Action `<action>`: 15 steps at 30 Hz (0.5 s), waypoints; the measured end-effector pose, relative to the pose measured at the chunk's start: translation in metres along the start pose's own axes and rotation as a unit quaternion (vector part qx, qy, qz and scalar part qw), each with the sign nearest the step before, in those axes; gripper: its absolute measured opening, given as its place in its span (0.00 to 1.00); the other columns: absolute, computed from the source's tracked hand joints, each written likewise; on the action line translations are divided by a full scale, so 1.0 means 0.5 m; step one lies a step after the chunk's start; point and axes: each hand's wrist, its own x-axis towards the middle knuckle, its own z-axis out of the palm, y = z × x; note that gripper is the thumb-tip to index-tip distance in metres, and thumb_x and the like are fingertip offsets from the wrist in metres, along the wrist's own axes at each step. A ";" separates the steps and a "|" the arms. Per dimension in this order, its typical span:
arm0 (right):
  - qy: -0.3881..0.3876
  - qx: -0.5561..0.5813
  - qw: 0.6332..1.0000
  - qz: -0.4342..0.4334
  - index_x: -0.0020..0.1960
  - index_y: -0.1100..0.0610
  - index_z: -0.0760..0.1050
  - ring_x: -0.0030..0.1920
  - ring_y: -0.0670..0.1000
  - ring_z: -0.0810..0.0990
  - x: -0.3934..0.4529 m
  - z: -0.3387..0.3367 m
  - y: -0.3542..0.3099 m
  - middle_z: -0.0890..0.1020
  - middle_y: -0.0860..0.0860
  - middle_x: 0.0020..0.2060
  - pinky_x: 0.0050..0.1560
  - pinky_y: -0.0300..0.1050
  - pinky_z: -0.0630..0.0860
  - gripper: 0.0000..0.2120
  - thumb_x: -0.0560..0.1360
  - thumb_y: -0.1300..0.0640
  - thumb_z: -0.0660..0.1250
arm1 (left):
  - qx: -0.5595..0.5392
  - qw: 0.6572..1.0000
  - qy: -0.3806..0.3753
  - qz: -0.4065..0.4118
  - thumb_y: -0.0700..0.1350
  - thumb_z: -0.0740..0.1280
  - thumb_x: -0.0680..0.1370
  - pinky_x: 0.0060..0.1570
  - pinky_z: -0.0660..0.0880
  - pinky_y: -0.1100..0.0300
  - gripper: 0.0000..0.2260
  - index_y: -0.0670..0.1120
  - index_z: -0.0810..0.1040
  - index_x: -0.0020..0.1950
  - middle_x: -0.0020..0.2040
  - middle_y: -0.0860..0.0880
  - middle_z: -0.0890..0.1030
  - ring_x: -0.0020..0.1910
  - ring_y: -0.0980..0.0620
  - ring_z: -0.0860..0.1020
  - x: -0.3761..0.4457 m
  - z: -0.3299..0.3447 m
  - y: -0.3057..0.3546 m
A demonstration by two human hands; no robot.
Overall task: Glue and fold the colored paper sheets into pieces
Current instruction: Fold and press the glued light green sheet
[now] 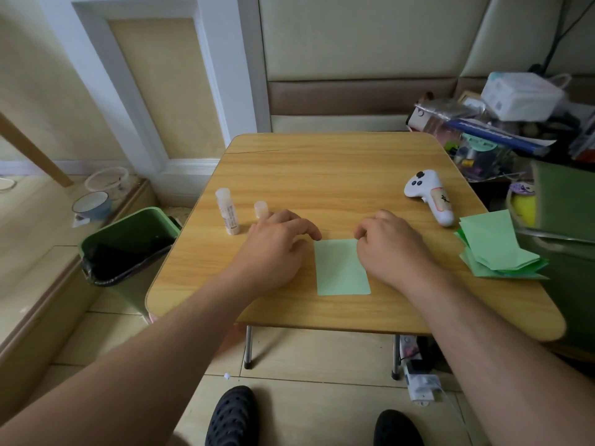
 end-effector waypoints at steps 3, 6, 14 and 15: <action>0.021 -0.005 1.000 0.001 0.59 0.54 0.82 0.63 0.58 0.76 0.006 0.001 -0.001 0.79 0.52 0.61 0.62 0.52 0.76 0.17 0.78 0.62 0.59 | 0.006 1.000 -0.002 -0.002 0.40 0.63 0.80 0.62 0.70 0.45 0.16 0.60 0.81 0.60 0.60 0.53 0.77 0.60 0.48 0.72 -0.001 0.004 -0.003; 0.025 -0.014 1.000 -0.005 0.57 0.54 0.83 0.62 0.58 0.77 0.008 0.000 -0.004 0.80 0.52 0.60 0.60 0.51 0.76 0.17 0.77 0.65 0.59 | 0.008 1.000 -0.001 -0.010 0.38 0.62 0.79 0.62 0.70 0.45 0.19 0.60 0.81 0.60 0.61 0.53 0.78 0.59 0.48 0.71 -0.001 0.006 -0.007; 0.026 0.028 0.998 0.041 0.51 0.62 0.83 0.54 0.61 0.80 0.007 -0.003 -0.013 0.84 0.57 0.51 0.55 0.56 0.81 0.15 0.74 0.67 0.59 | -0.003 1.000 0.005 -0.012 0.35 0.60 0.78 0.61 0.70 0.46 0.22 0.60 0.81 0.59 0.60 0.54 0.78 0.56 0.52 0.68 0.001 0.011 -0.010; 0.021 0.046 0.997 0.053 0.51 0.63 0.83 0.54 0.62 0.81 0.010 -0.003 -0.014 0.84 0.58 0.50 0.55 0.57 0.81 0.15 0.73 0.66 0.58 | -0.002 1.000 0.005 -0.011 0.35 0.60 0.78 0.61 0.70 0.46 0.22 0.60 0.81 0.59 0.60 0.54 0.78 0.55 0.53 0.68 0.001 0.013 -0.011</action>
